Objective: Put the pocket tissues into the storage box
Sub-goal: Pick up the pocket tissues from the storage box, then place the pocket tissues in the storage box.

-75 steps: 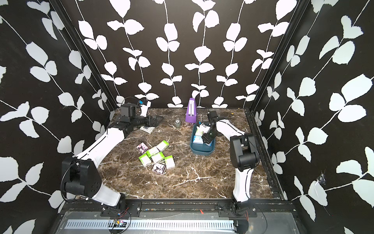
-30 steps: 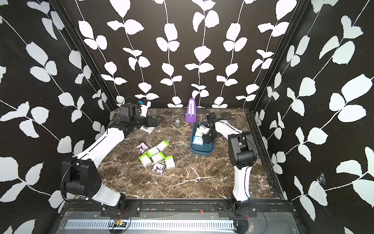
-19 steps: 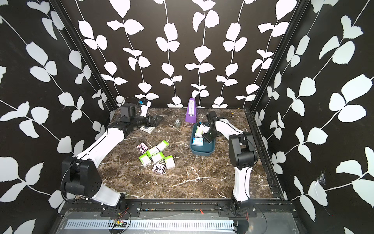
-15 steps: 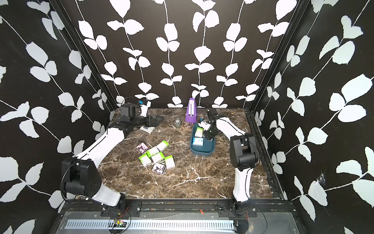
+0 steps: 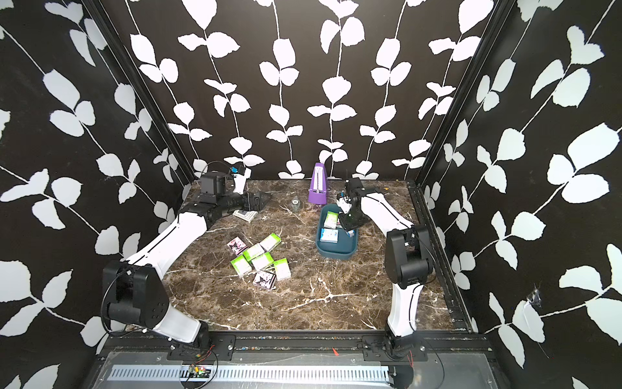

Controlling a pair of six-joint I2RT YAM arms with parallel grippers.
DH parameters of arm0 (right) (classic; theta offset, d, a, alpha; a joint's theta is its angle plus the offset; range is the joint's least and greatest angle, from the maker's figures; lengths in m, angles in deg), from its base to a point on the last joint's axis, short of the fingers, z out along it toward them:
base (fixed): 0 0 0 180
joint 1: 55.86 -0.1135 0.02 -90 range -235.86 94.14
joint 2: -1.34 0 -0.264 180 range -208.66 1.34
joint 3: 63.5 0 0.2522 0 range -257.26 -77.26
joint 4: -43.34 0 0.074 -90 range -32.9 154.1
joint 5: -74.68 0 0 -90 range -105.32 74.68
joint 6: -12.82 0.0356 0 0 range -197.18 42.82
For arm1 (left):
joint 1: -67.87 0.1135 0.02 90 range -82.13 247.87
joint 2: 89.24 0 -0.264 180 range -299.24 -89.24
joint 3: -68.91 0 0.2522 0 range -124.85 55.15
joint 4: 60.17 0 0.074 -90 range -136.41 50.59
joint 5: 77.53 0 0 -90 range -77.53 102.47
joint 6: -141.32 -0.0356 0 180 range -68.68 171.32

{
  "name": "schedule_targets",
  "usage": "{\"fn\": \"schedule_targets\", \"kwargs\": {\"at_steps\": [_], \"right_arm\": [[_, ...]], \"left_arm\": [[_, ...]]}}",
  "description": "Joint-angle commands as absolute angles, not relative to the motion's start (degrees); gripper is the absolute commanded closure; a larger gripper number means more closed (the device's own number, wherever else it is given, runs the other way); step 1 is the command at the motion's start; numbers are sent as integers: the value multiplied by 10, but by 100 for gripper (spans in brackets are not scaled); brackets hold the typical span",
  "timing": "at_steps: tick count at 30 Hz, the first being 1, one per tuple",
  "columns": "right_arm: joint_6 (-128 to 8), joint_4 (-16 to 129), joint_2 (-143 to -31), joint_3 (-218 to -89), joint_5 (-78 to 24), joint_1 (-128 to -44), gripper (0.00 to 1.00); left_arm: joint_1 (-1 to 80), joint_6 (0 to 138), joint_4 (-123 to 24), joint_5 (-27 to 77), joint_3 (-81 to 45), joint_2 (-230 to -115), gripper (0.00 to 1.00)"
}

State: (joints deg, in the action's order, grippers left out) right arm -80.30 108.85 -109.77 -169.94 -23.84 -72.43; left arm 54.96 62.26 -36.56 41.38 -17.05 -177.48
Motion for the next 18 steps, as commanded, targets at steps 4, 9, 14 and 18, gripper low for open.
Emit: {"fn": "schedule_targets", "kwargs": {"at_steps": [4,9,14,18], "right_arm": [[-751,1097,-1109,-1708,-214,-743,67],[-745,1109,-1145,-1726,-176,-756,60],[-751,1119,-1149,-1729,-148,-762,55],[-753,1119,-1140,-1728,-150,-763,53]], "left_arm": [[553,622,-381,423,-176,-1769,1],[553,621,-379,422,-174,-1769,1],[554,619,-378,419,-169,-1765,1],[554,620,-379,419,-169,-1766,1]]}}
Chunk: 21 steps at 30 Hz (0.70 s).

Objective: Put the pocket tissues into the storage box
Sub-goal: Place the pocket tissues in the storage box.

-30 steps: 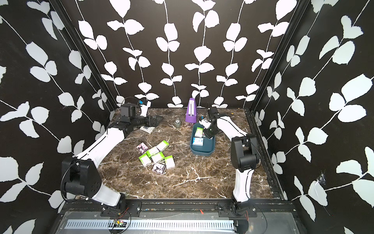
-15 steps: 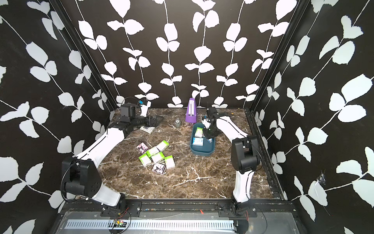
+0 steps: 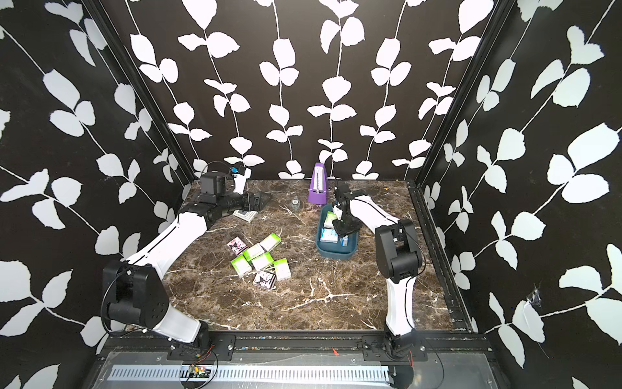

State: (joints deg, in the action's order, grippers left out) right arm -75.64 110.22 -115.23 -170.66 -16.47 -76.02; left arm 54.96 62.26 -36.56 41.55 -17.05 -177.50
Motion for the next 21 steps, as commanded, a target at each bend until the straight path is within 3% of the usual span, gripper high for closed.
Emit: {"fn": "schedule_targets", "kwargs": {"at_steps": [1,21], "right_arm": [[-753,1119,-1137,-1728,-150,-763,53],[-755,1118,-1143,-1723,-168,-764,66]], "left_arm": [[554,621,-379,420,-169,-1767,1],[554,622,-383,420,-163,-1765,1]]}}
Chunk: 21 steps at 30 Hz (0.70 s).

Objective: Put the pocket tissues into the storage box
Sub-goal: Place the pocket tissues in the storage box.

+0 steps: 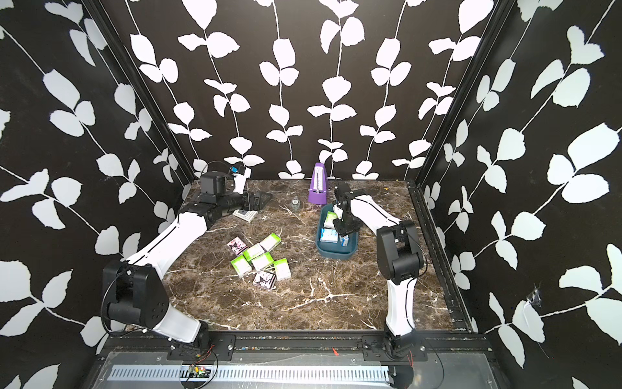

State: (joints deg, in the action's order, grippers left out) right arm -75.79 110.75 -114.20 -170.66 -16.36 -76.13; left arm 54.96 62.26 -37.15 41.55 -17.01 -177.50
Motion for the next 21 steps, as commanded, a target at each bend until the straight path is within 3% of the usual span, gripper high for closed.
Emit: {"fn": "schedule_targets", "kwargs": {"at_steps": [1,11,16,21], "right_arm": [[-754,1117,-1144,-1723,-168,-764,69],[-754,1117,-1152,-1719,-175,-764,74],[-752,1118,-1160,-1722,-185,-764,96],[-752,1118,-1153,-1723,-180,-764,100]], "left_arm": [[554,621,-383,420,-163,-1764,1],[554,624,-385,419,-162,-1764,1],[554,621,-384,418,-160,-1763,1],[554,621,-384,419,-161,-1763,1]]}}
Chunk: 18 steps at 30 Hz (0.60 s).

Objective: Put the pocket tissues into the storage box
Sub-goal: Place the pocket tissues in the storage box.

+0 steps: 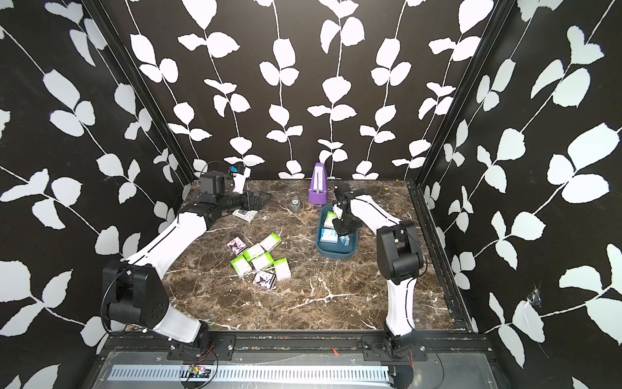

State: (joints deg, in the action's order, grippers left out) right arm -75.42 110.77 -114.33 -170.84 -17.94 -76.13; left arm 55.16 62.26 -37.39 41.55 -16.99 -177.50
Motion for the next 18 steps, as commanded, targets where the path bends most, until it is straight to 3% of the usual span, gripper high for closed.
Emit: {"fn": "schedule_targets", "kwargs": {"at_steps": [1,18], "right_arm": [[-751,1118,-1151,-1723,-176,-764,100],[-751,1170,-1125,-1757,-75,-764,100]], "left_arm": [[554,621,-385,419,-162,-1764,1],[555,626,-394,424,-165,-1766,1]]}}
